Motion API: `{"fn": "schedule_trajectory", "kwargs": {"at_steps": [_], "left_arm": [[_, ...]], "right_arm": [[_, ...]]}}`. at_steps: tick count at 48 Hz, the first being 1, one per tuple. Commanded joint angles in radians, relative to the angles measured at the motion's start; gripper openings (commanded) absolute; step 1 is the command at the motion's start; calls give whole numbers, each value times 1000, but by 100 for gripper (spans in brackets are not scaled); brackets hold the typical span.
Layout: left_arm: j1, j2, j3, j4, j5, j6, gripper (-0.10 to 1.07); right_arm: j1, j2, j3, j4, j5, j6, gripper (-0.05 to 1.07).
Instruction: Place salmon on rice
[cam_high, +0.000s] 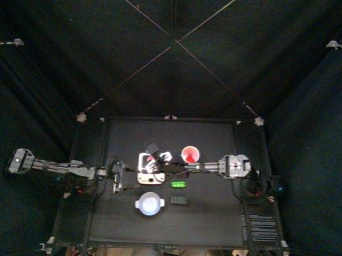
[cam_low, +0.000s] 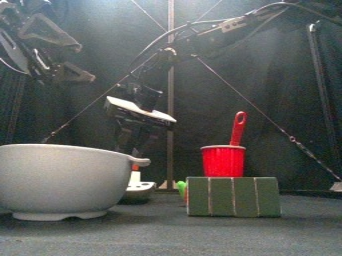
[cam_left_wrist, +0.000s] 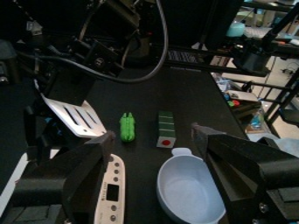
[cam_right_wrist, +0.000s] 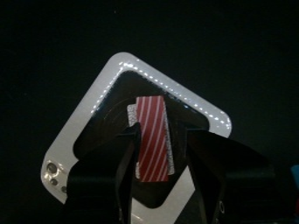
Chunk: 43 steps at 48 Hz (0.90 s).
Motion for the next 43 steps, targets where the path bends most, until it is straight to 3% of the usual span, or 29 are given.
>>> {"fn": "schedule_trajectory", "kwargs": {"at_steps": [1, 8, 24, 43], "left_arm": [[2, 2, -12, 0, -3, 2, 103], [2, 2, -12, 0, -5, 2, 103], [2, 2, -12, 0, -5, 2, 103], [2, 2, -12, 0, -5, 2, 103]], "right_arm": [[2, -23, -29, -5, 2, 0, 75], [3, -23, -29, -6, 0, 0, 71], [3, -17, -23, 18, 0, 0, 40], [0, 23, -20, 52, -2, -2, 39]]}}
